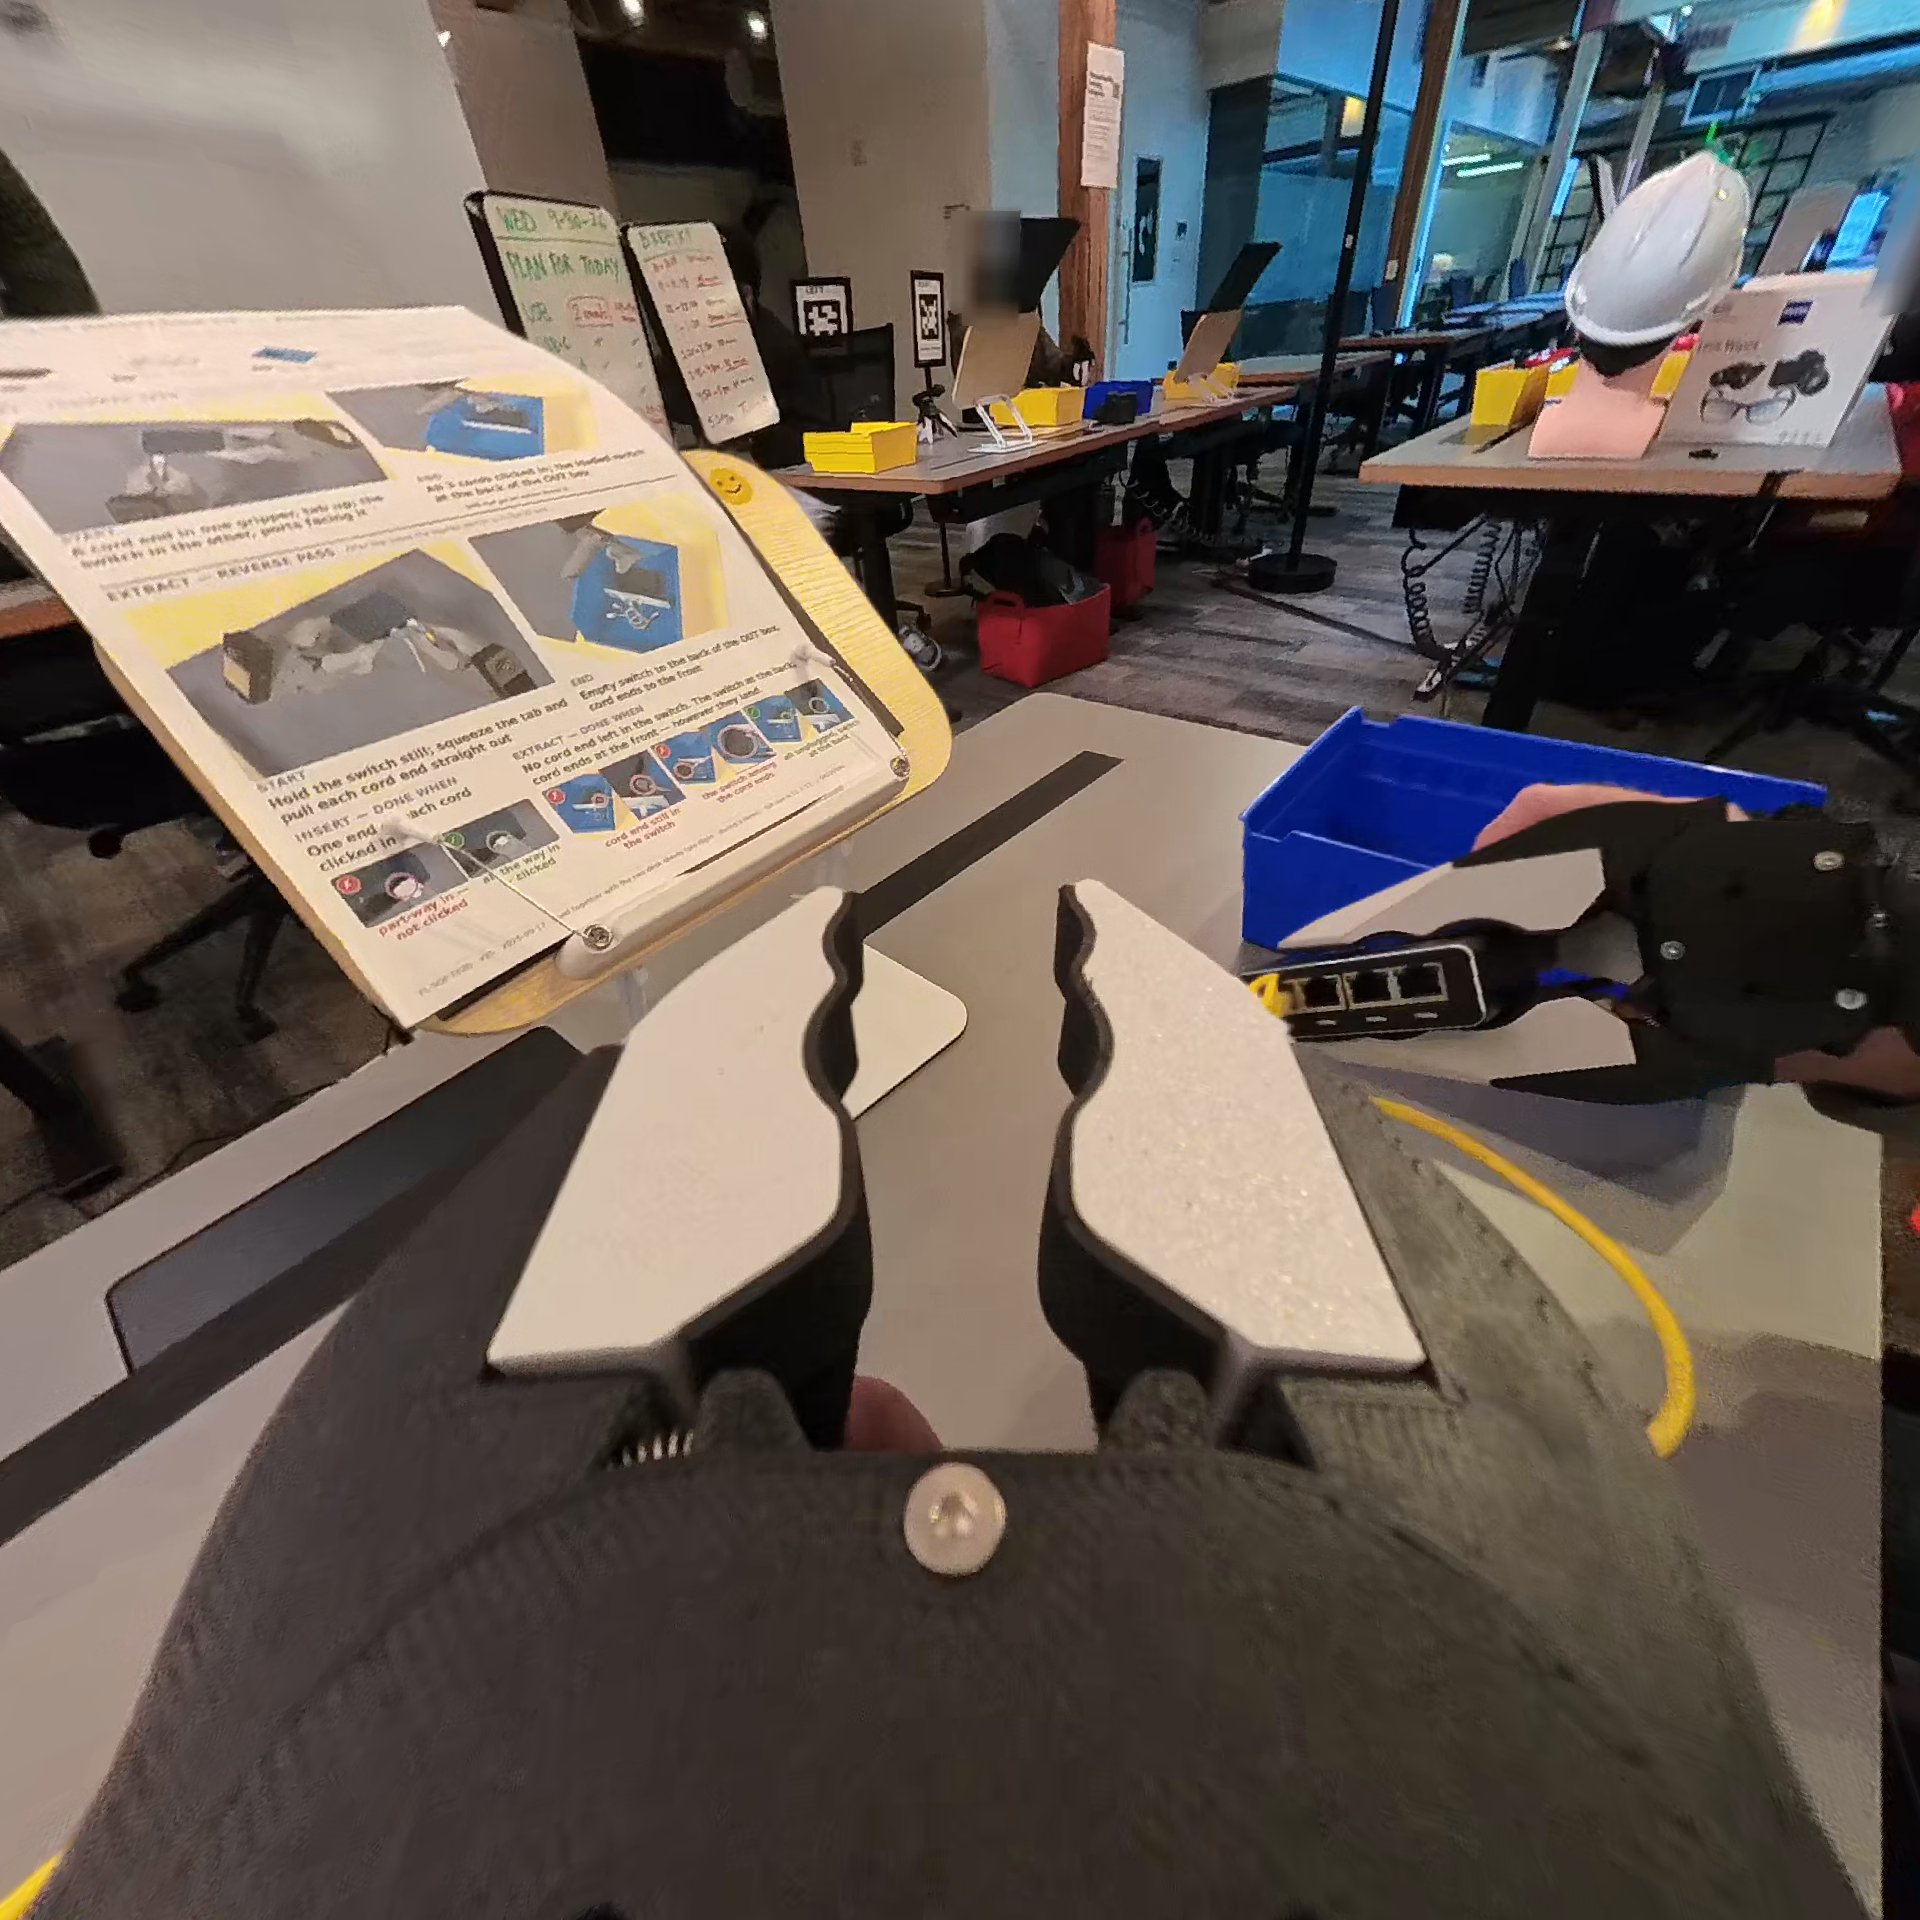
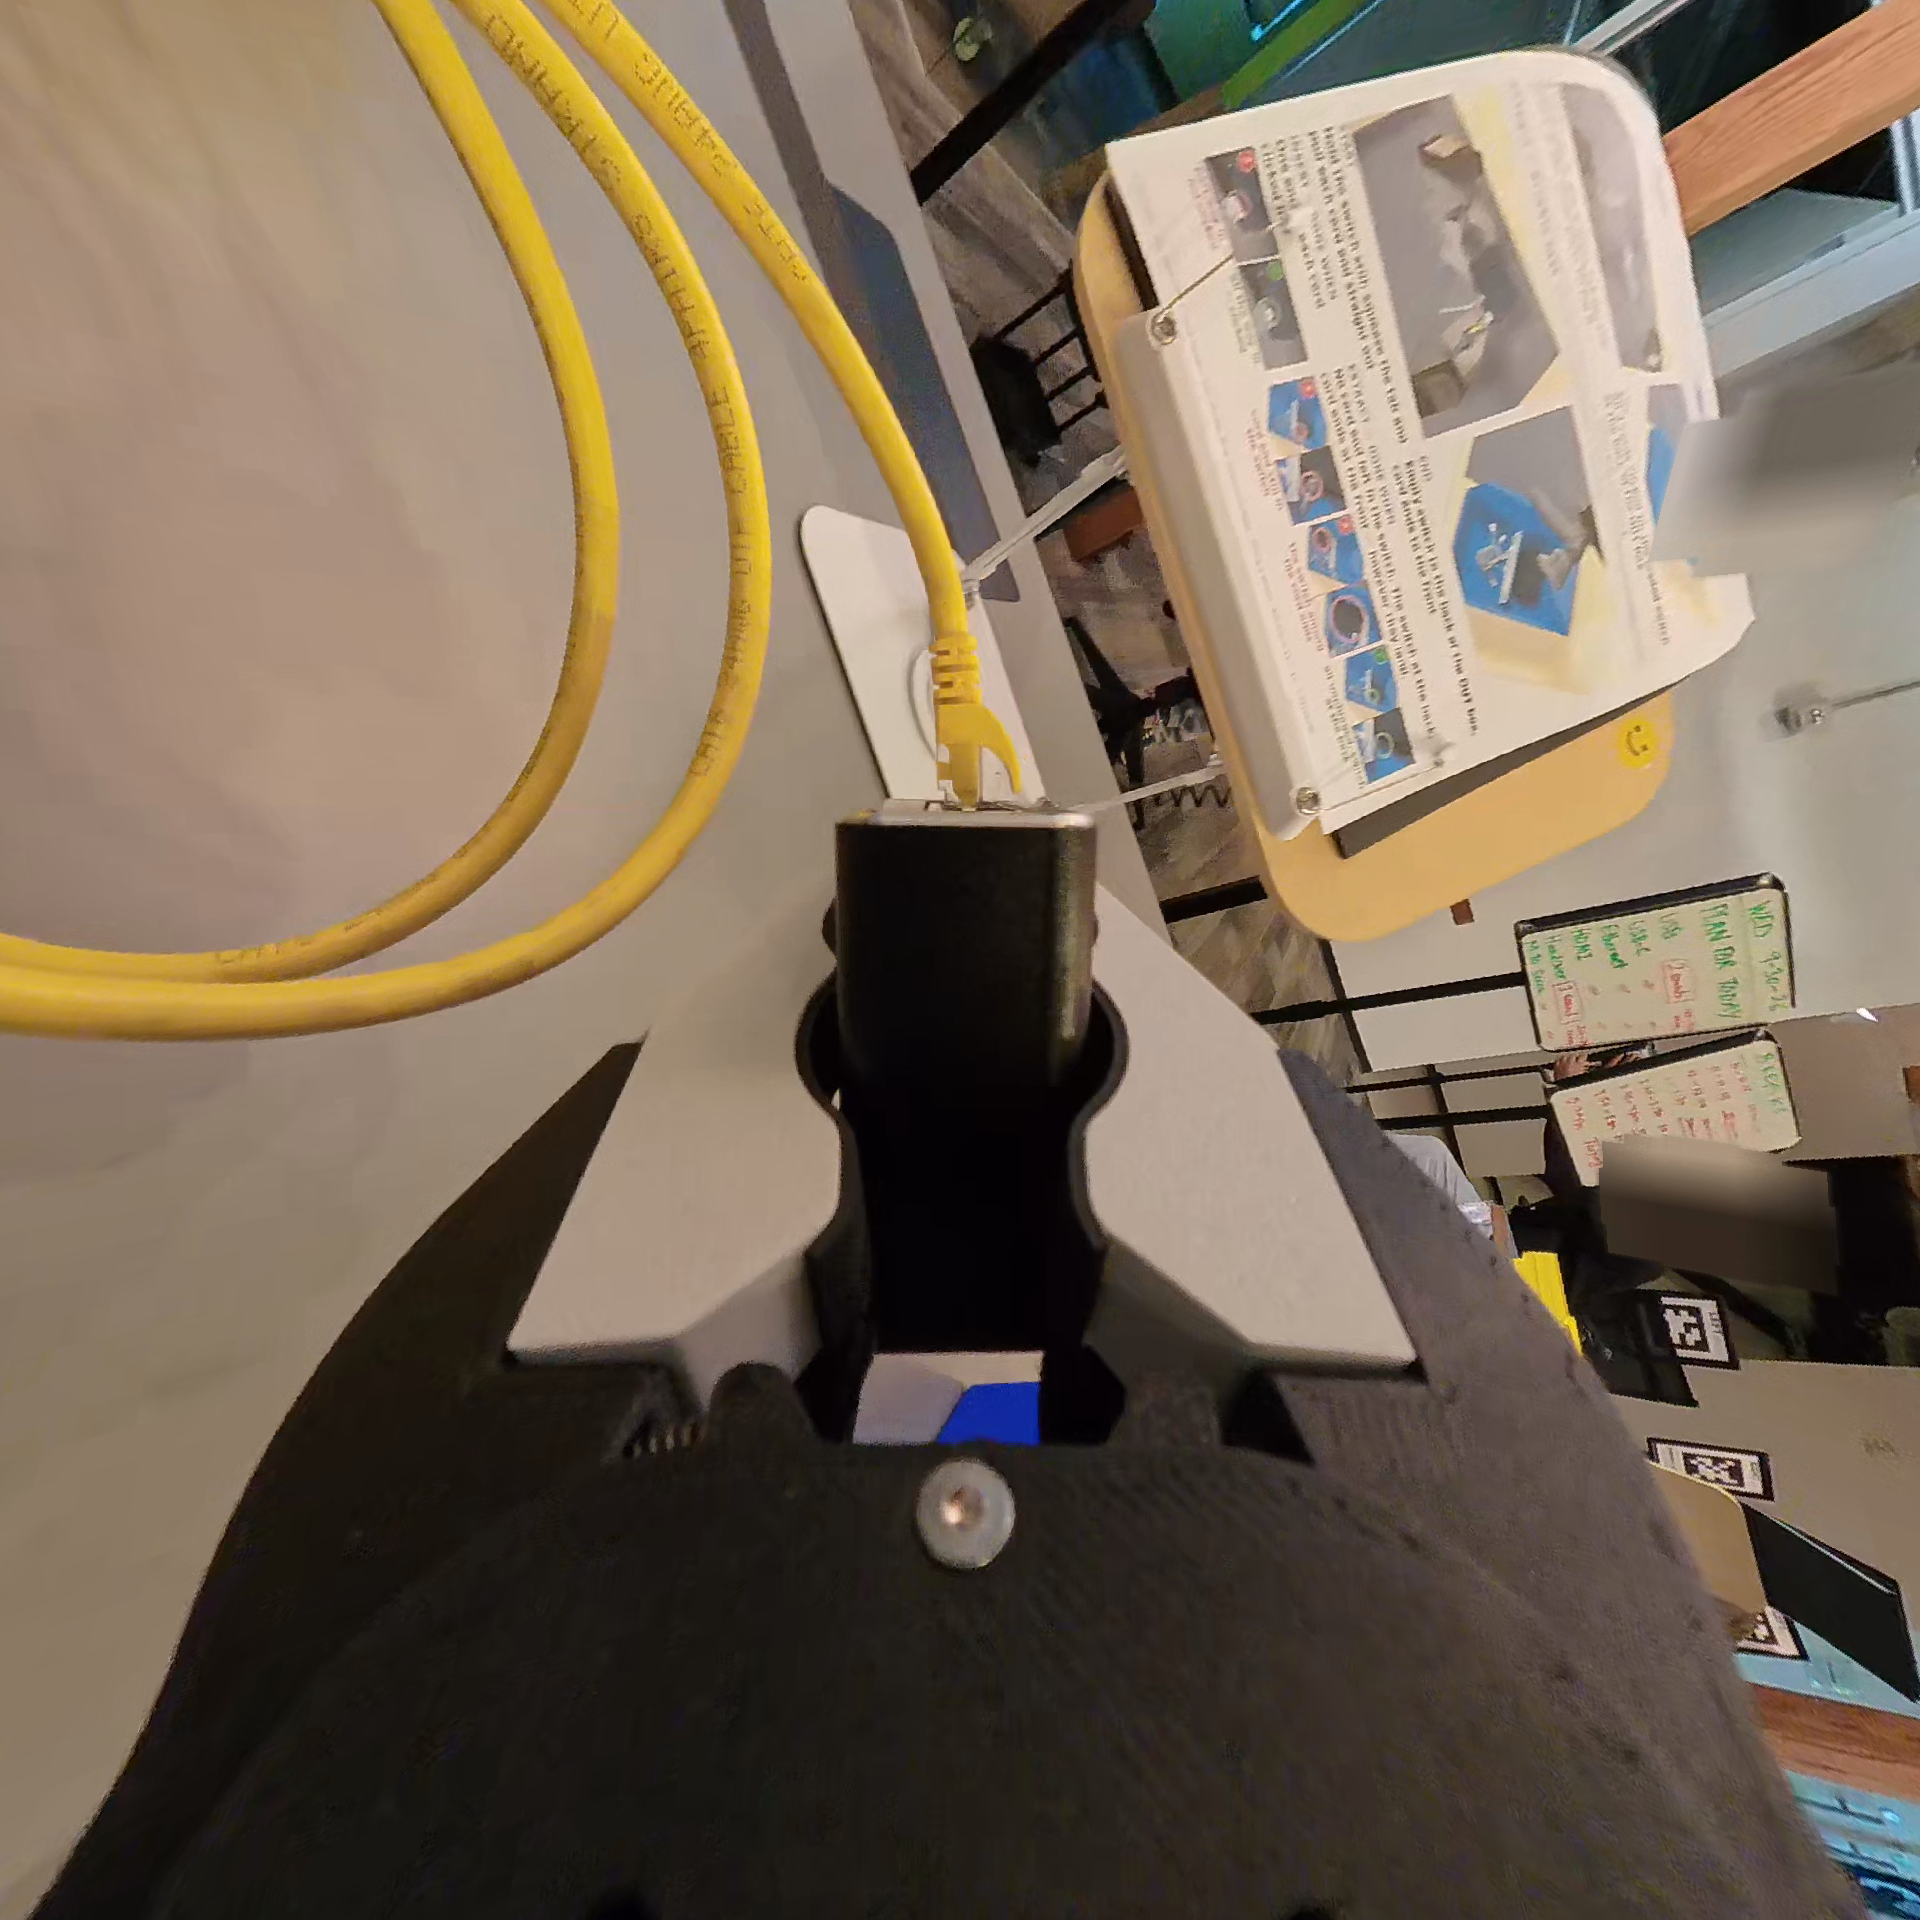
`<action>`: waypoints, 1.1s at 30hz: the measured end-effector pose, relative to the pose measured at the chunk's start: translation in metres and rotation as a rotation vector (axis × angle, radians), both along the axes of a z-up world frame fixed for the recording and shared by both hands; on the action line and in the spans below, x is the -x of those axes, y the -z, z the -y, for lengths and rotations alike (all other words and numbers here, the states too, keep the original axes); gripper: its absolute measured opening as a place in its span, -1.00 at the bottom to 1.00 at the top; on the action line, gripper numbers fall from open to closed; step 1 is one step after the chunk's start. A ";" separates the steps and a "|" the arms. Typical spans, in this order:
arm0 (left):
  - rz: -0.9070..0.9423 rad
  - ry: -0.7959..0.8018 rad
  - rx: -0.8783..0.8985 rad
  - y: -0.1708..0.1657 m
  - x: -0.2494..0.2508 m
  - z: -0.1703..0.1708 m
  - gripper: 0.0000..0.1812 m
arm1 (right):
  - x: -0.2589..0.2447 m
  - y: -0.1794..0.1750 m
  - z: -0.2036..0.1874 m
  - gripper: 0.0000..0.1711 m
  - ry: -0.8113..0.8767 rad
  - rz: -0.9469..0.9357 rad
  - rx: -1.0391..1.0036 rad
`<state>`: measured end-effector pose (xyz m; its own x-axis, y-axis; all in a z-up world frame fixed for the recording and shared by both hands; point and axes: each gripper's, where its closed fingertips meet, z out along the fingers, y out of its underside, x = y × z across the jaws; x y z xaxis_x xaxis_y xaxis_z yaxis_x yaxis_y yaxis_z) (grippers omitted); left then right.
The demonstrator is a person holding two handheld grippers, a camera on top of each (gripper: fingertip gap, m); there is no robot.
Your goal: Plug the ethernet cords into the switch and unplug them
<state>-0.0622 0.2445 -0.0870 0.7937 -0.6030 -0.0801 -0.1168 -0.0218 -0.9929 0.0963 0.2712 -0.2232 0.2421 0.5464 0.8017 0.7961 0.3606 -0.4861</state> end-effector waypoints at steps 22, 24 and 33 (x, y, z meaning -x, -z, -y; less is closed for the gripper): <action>-0.367 -0.158 -0.050 -0.036 0.087 0.076 -0.49 | 0.006 0.033 0.000 -0.62 -0.032 0.087 0.051; -0.447 -0.230 -0.025 -0.030 0.115 0.083 -0.48 | 0.010 0.036 -0.004 -0.62 -0.040 0.091 0.062; -0.761 -0.446 0.364 0.068 0.245 0.119 -0.42 | 0.038 0.044 -0.019 -0.62 -0.083 0.114 0.088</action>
<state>-0.3068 0.1259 -0.1547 0.7689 -0.3469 -0.5371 -0.6349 -0.5133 -0.5774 0.0583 0.2902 -0.2673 0.1032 0.6302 0.7695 0.8175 0.3870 -0.4266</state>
